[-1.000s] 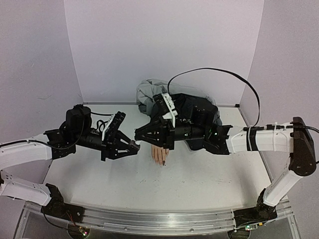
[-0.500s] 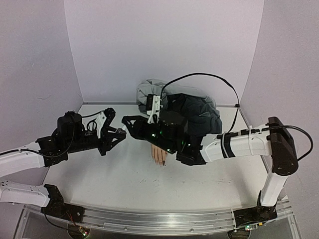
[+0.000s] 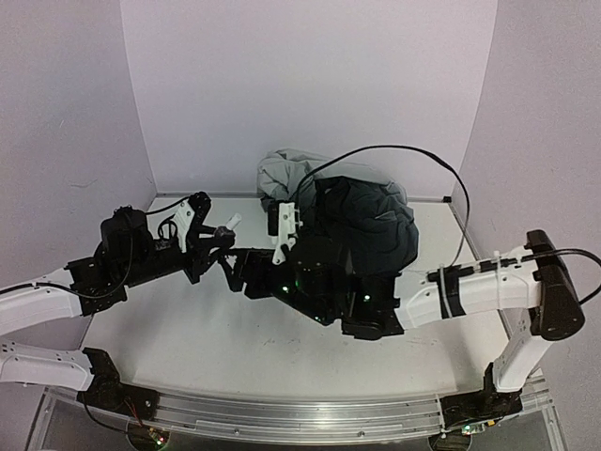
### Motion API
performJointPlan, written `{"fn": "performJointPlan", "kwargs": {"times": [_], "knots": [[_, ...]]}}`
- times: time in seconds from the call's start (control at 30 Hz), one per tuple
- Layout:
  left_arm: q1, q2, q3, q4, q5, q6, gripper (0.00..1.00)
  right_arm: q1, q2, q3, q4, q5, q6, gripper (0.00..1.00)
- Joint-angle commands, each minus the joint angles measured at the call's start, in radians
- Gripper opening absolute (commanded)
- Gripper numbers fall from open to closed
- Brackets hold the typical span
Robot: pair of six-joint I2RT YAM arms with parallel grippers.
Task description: Paint the nails
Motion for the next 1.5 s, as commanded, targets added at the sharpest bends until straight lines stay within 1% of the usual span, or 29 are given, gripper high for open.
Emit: {"fn": "performJointPlan", "kwargs": {"times": [0.0,0.07,0.17,0.27,0.4,0.47,0.57,0.67,0.77,1.07,1.2,1.33,1.47], "knots": [[0.002,0.010,0.050,0.094,0.015,-0.017,0.00,-0.058,-0.207,-0.067,-0.047,-0.132,-0.233,0.91],[0.002,0.020,0.055,0.086,0.047,-0.020,0.00,-0.148,-0.259,-0.107,-0.094,-0.293,-0.230,0.98],[0.002,0.031,0.065,0.078,0.145,-0.027,0.00,-0.246,-0.323,-0.176,-0.091,-0.495,-0.275,0.98],[0.003,0.046,0.074,0.076,0.287,-0.045,0.00,-0.277,-0.354,-0.203,-0.080,-0.630,-0.344,0.98],[0.003,0.092,0.096,0.075,0.525,-0.090,0.00,-0.299,-0.351,-0.212,-0.046,-0.781,-0.362,0.98],[0.002,0.124,0.117,0.075,0.603,-0.120,0.00,-0.299,-0.331,-0.202,-0.030,-0.860,-0.367,0.96],[0.002,0.155,0.129,0.075,0.664,-0.139,0.00,-0.299,-0.297,-0.197,0.024,-0.959,-0.364,0.86],[0.003,0.155,0.129,0.075,0.680,-0.139,0.00,-0.300,-0.275,-0.185,0.038,-0.970,-0.364,0.67],[0.002,0.153,0.128,0.076,0.683,-0.137,0.00,-0.300,-0.266,-0.181,0.064,-0.947,-0.353,0.56],[0.002,0.162,0.132,0.075,0.703,-0.139,0.00,-0.299,-0.179,-0.118,0.135,-1.053,-0.295,0.47],[0.002,0.162,0.130,0.075,0.704,-0.138,0.00,-0.300,-0.172,-0.112,0.158,-1.065,-0.274,0.40],[0.002,0.161,0.130,0.075,0.709,-0.136,0.00,-0.299,-0.172,-0.117,0.171,-1.063,-0.252,0.39],[0.001,0.164,0.132,0.075,0.717,-0.136,0.00,-0.299,-0.167,-0.125,0.175,-1.060,-0.231,0.28]]}}
